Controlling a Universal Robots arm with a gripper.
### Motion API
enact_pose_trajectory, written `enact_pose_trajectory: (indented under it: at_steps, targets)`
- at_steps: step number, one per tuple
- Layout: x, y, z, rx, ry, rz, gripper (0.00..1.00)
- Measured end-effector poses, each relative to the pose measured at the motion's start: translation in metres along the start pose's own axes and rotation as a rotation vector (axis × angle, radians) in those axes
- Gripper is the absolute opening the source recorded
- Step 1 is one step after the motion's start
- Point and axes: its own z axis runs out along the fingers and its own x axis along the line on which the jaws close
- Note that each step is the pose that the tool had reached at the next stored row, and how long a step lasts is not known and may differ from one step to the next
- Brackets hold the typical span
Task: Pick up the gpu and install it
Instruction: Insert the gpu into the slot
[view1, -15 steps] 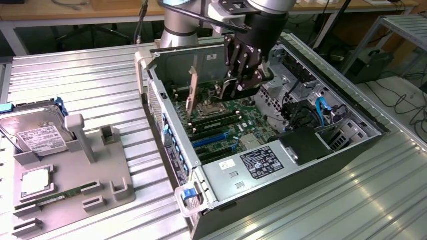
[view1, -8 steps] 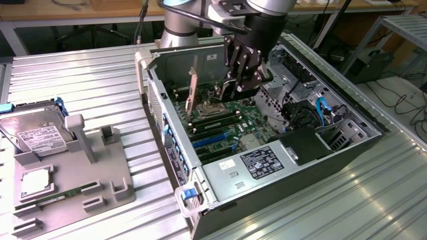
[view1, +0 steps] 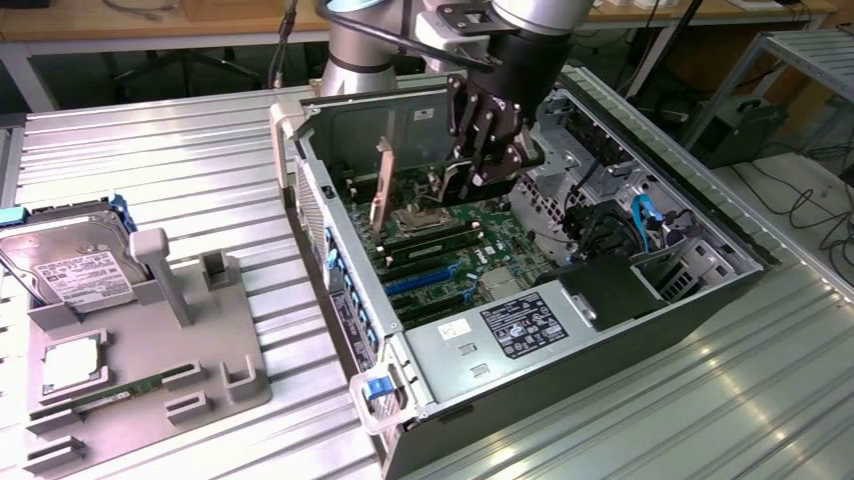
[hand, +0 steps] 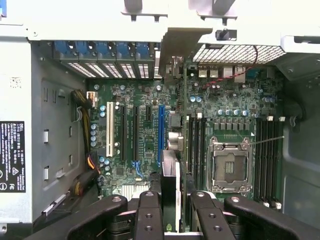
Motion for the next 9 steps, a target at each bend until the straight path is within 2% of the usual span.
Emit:
enact_pose_trajectory:
  at_steps: [1, 3, 7, 9]
  targets:
    - [0.0001, -0.0001, 0.0015, 0.0, 0.0, 0.0, 0.27]
    - [0.0023, 0.0004, 0.0031, 0.005, 0.0004, 0.0, 0.27]
    - [0.0032, 0.0002, 0.008, 0.0098, 0.0006, 0.0, 0.27]
    - [0.0032, 0.0001, 0.0088, 0.0223, 0.0018, 0.0, 0.27]
